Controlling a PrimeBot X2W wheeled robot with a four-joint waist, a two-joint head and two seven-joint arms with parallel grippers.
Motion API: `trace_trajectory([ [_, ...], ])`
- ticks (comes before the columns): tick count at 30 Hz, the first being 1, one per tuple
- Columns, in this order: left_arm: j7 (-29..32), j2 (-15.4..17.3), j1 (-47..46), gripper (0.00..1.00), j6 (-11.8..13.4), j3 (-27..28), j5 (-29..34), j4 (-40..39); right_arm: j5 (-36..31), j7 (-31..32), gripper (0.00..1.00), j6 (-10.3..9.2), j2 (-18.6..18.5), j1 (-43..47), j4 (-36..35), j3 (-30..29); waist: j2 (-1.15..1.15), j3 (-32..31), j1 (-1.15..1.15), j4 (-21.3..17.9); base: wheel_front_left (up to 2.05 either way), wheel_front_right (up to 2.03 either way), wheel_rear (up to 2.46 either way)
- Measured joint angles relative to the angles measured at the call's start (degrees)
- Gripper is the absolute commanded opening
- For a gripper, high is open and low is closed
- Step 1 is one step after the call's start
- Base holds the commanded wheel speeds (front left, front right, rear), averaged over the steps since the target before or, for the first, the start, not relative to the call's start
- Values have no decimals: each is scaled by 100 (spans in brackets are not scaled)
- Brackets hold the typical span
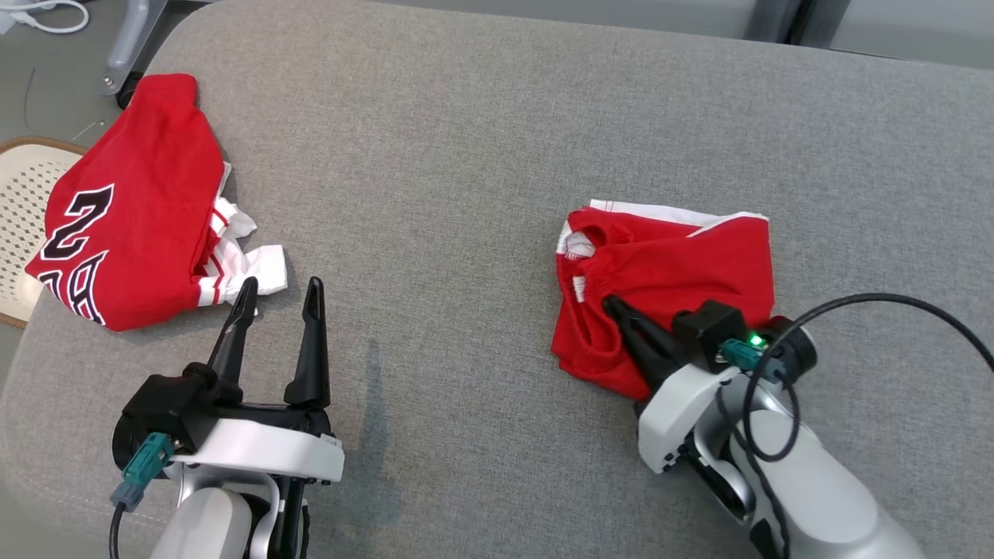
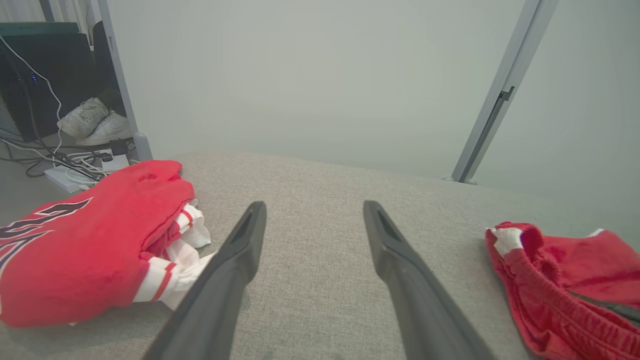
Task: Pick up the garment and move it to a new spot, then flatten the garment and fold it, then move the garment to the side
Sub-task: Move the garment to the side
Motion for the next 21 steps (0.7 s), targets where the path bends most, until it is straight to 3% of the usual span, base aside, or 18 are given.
trace_trajectory([
  [12, -7, -111, -104, 100, -143, 79, 115, 41, 335, -322, 0, 0, 218, -412, 613, 667, 0, 51, 0, -79, 0, 0, 0],
  [21, -7, -83, -63, 100, -168, 167, 197, 38, 498, -626, 0, 0, 129, -261, 134, 103, 0, -125, 0, -341, 0, 0, 0],
])
